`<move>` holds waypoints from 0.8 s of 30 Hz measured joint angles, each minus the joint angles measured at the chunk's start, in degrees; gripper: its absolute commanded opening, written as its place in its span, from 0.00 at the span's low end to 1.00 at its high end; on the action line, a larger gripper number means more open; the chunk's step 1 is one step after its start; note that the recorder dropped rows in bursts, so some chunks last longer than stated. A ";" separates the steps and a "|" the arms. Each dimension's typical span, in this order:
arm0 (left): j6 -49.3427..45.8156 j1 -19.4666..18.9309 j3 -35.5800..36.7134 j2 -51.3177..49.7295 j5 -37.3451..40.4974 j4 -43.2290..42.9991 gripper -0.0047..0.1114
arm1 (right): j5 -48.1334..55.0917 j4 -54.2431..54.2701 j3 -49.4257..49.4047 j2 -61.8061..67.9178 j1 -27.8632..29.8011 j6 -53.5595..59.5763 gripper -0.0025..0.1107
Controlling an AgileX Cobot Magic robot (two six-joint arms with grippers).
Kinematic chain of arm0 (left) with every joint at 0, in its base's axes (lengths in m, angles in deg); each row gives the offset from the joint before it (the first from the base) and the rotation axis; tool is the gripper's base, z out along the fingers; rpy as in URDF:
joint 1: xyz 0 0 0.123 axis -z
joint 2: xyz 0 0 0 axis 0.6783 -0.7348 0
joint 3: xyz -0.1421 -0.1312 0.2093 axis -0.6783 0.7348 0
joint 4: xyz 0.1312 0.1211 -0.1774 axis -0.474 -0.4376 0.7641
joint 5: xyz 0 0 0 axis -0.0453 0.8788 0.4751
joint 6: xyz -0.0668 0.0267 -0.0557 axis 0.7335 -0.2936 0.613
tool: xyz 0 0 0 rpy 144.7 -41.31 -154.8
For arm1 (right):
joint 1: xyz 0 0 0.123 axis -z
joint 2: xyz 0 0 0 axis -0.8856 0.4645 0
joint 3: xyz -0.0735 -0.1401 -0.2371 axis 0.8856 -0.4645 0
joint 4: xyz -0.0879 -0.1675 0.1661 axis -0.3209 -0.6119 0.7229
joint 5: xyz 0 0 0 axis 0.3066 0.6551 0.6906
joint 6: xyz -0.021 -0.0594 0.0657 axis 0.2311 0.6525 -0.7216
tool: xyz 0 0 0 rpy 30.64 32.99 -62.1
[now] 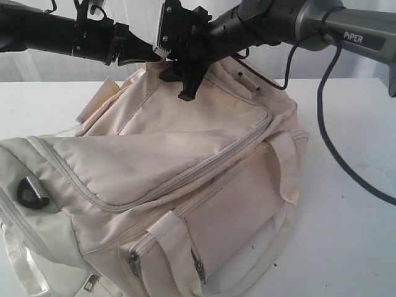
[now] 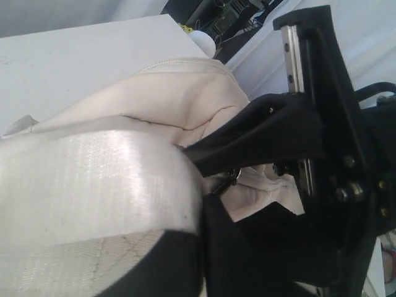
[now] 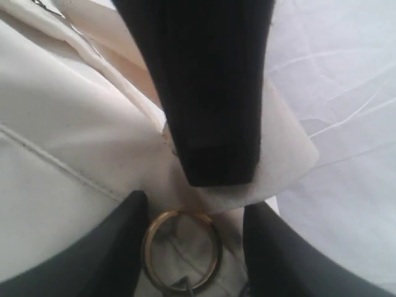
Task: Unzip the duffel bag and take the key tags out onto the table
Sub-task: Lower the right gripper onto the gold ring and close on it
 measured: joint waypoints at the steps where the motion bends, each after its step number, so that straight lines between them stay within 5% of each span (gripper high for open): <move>1: 0.00 0.00 0.00 0.00 0.00 0.00 0.04 | 0.00 -0.10 0.00 0.00 0.00 0.00 0.41; 11: -0.05 0.00 0.00 0.00 0.37 0.00 0.04 | 1.13 -8.86 0.00 -0.58 -0.48 -10.31 0.23; 16: -0.05 0.22 0.13 0.00 0.11 0.44 0.04 | 1.02 -17.27 0.10 -1.51 -0.84 -24.42 0.22; 24: -0.05 0.35 0.13 0.00 -1.39 1.31 0.04 | -0.59 -19.77 0.00 -3.60 -0.84 -28.73 0.22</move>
